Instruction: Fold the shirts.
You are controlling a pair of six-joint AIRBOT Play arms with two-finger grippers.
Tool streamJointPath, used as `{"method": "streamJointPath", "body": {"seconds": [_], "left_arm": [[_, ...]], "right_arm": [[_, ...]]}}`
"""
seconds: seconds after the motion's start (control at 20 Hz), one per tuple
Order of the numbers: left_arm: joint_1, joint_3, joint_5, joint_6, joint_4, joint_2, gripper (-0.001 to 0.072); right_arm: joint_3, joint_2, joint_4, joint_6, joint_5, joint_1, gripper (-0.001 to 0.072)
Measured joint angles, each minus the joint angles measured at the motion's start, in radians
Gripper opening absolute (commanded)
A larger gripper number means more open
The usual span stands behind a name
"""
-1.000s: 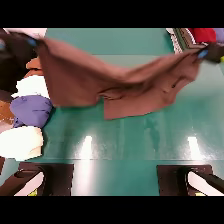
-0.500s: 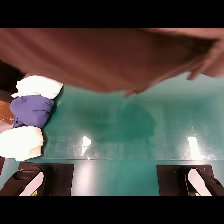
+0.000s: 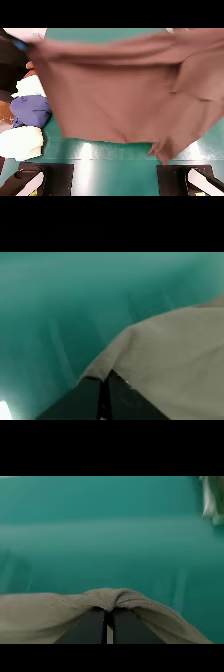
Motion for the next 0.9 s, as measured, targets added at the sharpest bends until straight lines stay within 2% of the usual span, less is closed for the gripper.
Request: {"method": "streamJointPath", "body": {"seconds": [0.15,0.4,0.45,0.5,0.55,0.6,0.7,0.9], "left_arm": [[0.0,-0.191,0.08,0.006,-0.004,-0.135,0.0025],[0.0,-0.287,0.305,0.063,-0.047,-0.388,0.0029],[0.0,-0.284,0.341,0.069,-0.055,-0.427,0.0239],[0.0,-0.277,0.367,0.073,-0.061,-0.457,0.054],[0.0,-0.268,0.384,0.075,-0.064,-0.48,0.0579],[0.0,-0.256,0.396,0.076,-0.066,-0.495,0.0583],[0.003,-0.217,0.38,0.076,-0.055,-0.513,0.0582],[0.072,-0.153,0.197,0.076,-0.025,-0.487,0.0583]], "right_arm": [[-0.136,-0.149,-0.082,0.007,-0.03,0.126,0.0016],[-0.258,-0.378,-0.137,0.013,-0.245,0.238,0.0018],[-0.26,-0.417,-0.141,0.014,-0.286,0.248,0.0022],[-0.256,-0.45,-0.141,0.014,-0.308,0.254,0.0118],[-0.243,-0.479,-0.137,0.015,-0.332,0.257,0.0392],[-0.225,-0.503,-0.13,0.014,-0.346,0.257,0.0468],[-0.174,-0.541,-0.112,0.014,-0.338,0.242,0.0436],[-0.109,-0.536,-0.089,-0.024,-0.18,0.186,0.0435]]}}
